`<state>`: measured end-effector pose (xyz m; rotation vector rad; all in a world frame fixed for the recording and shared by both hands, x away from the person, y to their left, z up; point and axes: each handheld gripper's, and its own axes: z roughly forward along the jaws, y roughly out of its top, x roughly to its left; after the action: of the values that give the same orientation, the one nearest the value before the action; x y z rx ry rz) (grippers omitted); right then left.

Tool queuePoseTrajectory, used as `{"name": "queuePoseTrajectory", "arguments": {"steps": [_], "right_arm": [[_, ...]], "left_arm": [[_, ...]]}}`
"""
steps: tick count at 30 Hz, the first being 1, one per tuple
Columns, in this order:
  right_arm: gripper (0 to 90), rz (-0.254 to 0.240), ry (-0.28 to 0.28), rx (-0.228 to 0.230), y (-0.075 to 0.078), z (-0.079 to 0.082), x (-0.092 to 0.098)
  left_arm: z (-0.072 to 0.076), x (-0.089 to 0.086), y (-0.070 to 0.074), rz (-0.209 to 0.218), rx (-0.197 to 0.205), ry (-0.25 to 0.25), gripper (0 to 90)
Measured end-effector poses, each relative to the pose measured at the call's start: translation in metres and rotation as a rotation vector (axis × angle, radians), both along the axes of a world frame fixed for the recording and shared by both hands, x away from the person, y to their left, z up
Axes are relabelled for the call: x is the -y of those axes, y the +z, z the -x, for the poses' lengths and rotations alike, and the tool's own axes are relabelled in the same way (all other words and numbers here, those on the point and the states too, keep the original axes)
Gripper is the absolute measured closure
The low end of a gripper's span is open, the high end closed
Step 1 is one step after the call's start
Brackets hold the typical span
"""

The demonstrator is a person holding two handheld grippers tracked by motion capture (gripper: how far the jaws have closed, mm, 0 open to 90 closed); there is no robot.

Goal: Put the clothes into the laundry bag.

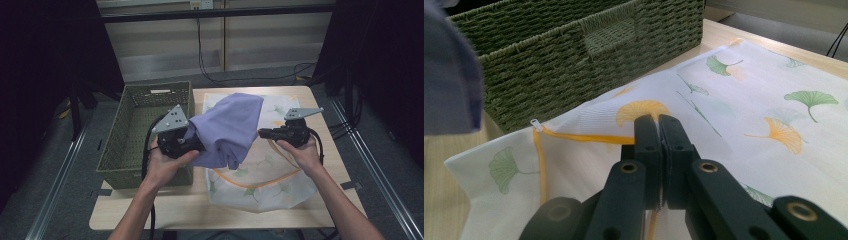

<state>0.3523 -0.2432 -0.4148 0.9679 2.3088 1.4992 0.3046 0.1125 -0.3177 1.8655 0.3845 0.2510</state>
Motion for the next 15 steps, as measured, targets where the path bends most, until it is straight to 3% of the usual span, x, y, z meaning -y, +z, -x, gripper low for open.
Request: {"name": "queuePoseTrajectory", "arguments": {"steps": [7,11,15], "right_arm": [[88.2,0.005,-0.001,0.001,0.000,0.000,-0.001],[88.2,0.004,-0.001,-0.002,0.000,0.000,-0.001],[88.2,0.005,0.000,-0.002,0.000,0.001,-0.001]], "left_arm": [[0.006,0.002,-0.004,-0.027,-0.021,-0.002,72.5],[0.011,0.005,-0.012,-0.030,-0.036,-0.018,72.5],[0.013,0.009,-0.022,-0.060,-0.048,-0.019,72.5]]}}
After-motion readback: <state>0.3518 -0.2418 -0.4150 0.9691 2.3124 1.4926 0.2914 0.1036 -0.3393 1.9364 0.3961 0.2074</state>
